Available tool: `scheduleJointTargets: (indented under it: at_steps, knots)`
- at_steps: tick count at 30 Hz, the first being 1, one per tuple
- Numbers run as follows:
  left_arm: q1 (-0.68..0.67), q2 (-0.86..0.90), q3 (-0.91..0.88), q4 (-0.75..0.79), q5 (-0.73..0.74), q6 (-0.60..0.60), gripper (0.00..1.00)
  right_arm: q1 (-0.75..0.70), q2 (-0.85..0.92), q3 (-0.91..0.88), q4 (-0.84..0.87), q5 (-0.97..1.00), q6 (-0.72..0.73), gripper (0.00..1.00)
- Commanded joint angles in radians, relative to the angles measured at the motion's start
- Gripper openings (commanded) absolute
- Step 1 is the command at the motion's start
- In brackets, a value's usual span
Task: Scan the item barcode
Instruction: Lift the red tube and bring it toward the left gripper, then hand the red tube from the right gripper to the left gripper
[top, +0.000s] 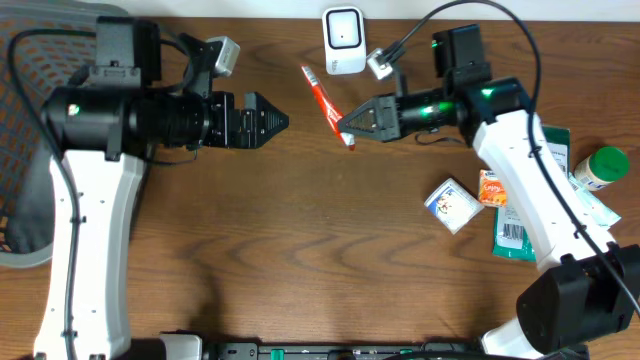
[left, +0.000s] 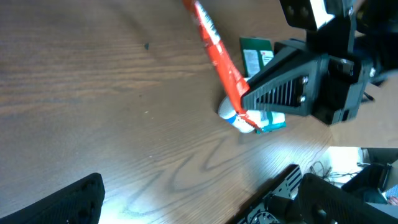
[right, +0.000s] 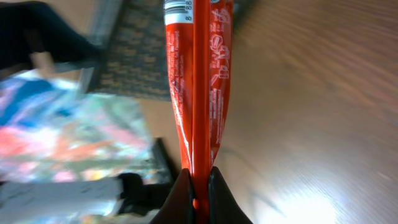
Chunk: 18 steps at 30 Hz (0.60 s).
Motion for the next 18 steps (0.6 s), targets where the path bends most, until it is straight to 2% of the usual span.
scheduleJointTargets:
  at_steps: [1, 6, 9, 14, 18]
  knots:
    - [0.000, 0.050, -0.003, 0.001, -0.030, 0.018, 0.98, 0.055, -0.051, 0.002, -0.008, 0.332, 0.099, 0.01]
    - [-0.003, 0.117, -0.003, 0.005, -0.031, 0.006, 0.98, 0.150, -0.101, 0.002, 0.000, 0.555, 0.156, 0.01]
    - [-0.003, 0.149, -0.003, 0.009, 0.026, -0.005, 0.98, 0.193, -0.136, 0.002, -0.002, 0.626, 0.173, 0.01]
    - [-0.010, 0.172, -0.004, 0.009, 0.147, 0.019, 0.99, 0.195, -0.152, 0.002, -0.023, 0.608, 0.272, 0.01]
    - [-0.045, 0.170, -0.004, 0.031, 0.155, 0.021, 0.95, 0.198, -0.153, 0.002, 0.006, 0.505, 0.316, 0.01]
